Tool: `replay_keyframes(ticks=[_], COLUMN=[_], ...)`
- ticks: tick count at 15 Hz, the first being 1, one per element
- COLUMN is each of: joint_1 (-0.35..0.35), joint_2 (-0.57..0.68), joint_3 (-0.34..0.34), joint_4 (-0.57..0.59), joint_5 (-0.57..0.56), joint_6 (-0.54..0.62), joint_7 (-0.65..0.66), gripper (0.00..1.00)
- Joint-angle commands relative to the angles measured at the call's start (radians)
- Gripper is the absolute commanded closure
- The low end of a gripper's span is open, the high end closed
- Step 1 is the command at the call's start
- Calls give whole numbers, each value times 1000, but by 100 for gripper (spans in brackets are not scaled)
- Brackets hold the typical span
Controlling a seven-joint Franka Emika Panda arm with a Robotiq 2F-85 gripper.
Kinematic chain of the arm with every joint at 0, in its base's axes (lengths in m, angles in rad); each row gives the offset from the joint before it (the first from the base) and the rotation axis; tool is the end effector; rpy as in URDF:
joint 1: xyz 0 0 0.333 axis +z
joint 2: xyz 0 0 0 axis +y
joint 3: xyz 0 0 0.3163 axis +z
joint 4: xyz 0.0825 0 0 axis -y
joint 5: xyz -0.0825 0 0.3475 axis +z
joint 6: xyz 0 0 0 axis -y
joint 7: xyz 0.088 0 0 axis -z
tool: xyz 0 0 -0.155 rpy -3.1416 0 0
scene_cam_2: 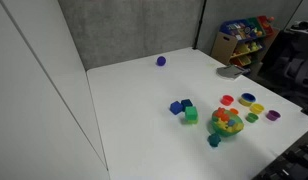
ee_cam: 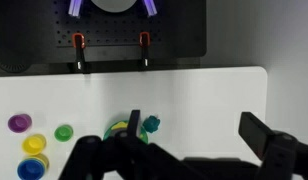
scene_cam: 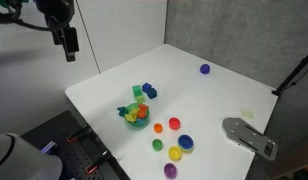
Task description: Put the small pink bowl and put it in the small blue bowl
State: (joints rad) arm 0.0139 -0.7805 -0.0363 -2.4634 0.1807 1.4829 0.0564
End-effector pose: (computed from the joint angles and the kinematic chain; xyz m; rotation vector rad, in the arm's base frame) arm 0.2467 0.0221 0.4927 -2.9229 0.0994 0.3010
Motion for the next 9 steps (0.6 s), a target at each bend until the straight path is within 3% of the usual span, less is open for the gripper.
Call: replay_keyframes(ticks=[1,9], joint_1=[-18,-37], joint_2=[1,56], joint_3=[12,31], joint_4=[3,24], joint_5=[7,-20], joint_6=[-4,73], joint_7=[-10,1], gripper=[0,0])
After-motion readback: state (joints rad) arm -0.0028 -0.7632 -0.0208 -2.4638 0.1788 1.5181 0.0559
